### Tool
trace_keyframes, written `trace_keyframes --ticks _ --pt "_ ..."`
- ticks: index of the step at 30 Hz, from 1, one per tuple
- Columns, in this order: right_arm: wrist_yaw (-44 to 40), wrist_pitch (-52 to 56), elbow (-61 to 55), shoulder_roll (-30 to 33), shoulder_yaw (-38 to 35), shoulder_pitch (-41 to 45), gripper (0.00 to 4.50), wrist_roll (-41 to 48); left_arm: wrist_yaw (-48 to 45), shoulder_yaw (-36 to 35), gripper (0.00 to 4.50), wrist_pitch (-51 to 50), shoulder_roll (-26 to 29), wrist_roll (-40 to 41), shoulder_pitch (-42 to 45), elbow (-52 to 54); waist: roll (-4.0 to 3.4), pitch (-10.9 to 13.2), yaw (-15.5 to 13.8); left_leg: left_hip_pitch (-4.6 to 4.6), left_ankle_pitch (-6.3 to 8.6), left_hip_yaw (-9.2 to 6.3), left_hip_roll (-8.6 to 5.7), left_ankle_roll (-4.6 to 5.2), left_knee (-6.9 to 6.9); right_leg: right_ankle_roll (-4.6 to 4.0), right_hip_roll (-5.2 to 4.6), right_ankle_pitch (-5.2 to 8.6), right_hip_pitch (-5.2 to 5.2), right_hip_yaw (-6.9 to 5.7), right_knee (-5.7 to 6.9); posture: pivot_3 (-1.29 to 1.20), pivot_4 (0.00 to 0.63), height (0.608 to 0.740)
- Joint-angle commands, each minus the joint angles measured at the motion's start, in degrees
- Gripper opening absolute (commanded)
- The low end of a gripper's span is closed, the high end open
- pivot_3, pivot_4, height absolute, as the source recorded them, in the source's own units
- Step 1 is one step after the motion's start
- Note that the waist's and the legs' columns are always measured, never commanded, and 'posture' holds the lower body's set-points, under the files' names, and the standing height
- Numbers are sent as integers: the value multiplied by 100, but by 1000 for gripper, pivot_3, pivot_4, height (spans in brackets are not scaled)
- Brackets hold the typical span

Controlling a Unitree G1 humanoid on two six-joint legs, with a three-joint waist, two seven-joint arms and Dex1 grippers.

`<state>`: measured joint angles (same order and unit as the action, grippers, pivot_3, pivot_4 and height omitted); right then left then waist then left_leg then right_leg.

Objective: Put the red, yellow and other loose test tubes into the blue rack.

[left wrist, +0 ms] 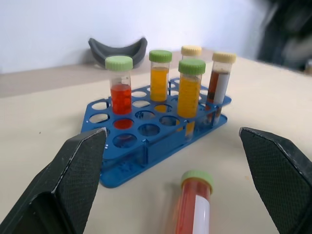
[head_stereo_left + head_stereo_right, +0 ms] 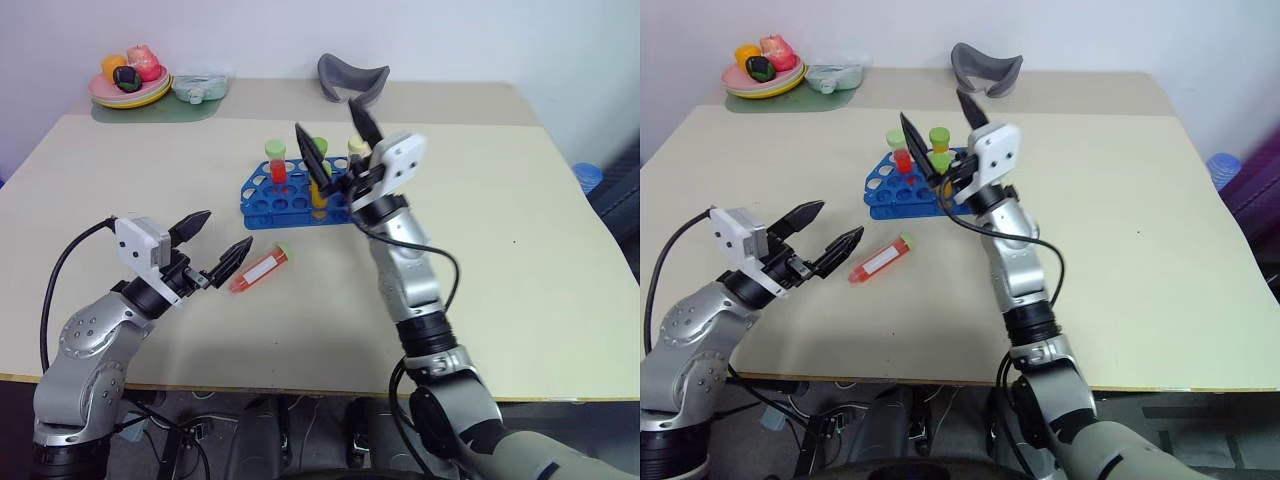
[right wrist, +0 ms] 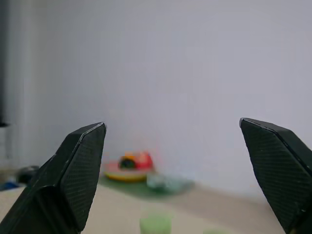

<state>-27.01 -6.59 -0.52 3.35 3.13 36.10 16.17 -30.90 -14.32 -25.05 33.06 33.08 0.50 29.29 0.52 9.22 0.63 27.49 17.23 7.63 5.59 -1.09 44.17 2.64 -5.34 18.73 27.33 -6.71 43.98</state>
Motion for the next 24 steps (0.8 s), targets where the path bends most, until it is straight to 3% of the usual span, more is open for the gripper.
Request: trace_keyframes --ticks 1,4,8,11,14,17,24 --pt "-786 1472 -1316 1024 -32 -479 4474 810 304 179 4500 -1126 435 169 364 331 0 0 -23 -1 1 -2 0 1 -1 0 -1 0 -3 0 -1 0 150 669" --pt "-1259 2233 -1910 2127 -242 -1158 4474 1078 659 402 4500 -2296 675 441 1128 298 3 2 -24 -4 5 -4 -1 9 -2 1 -4 1 -8 -3 -5 0 150 669" --pt "-1519 2581 -2239 2785 -557 -1782 4474 1328 956 832 4500 -3600 907 532 2355 304 9 7 11 -8 4 -2 -13 8 -9 2 0 1 -7 0 -5 0 150 669" --pt "-1705 2725 -2533 3088 -670 -2119 4474 1475 870 1221 4500 -5180 1084 906 3453 128 16 11 5 -9 1 -3 -12 3 -12 3 7 2 -7 0 -7 0 150 669" --pt "-1973 2992 -2819 3427 -704 -2336 4474 1670 839 2419 4500 -6485 1691 683 4459 -117 18 14 17 -15 0 -1 -13 0 -16 5 10 3 -9 7 -11 0 150 669" --pt "-2277 3151 -2995 3757 -656 -2523 4474 1749 780 3100 4500 -6745 1939 686 4950 -351 25 20 -3 -17 -1 0 -14 -1 -17 7 12 4 -8 12 -10 0 150 669" --pt "-2312 3063 -2878 3692 -555 -2507 4474 1661 1005 3843 4500 -6745 1736 703 5135 -945 48 33 -30 -11 -2 -2 -14 -3 -9 7 11 4 -6 12 -9 0 150 669"
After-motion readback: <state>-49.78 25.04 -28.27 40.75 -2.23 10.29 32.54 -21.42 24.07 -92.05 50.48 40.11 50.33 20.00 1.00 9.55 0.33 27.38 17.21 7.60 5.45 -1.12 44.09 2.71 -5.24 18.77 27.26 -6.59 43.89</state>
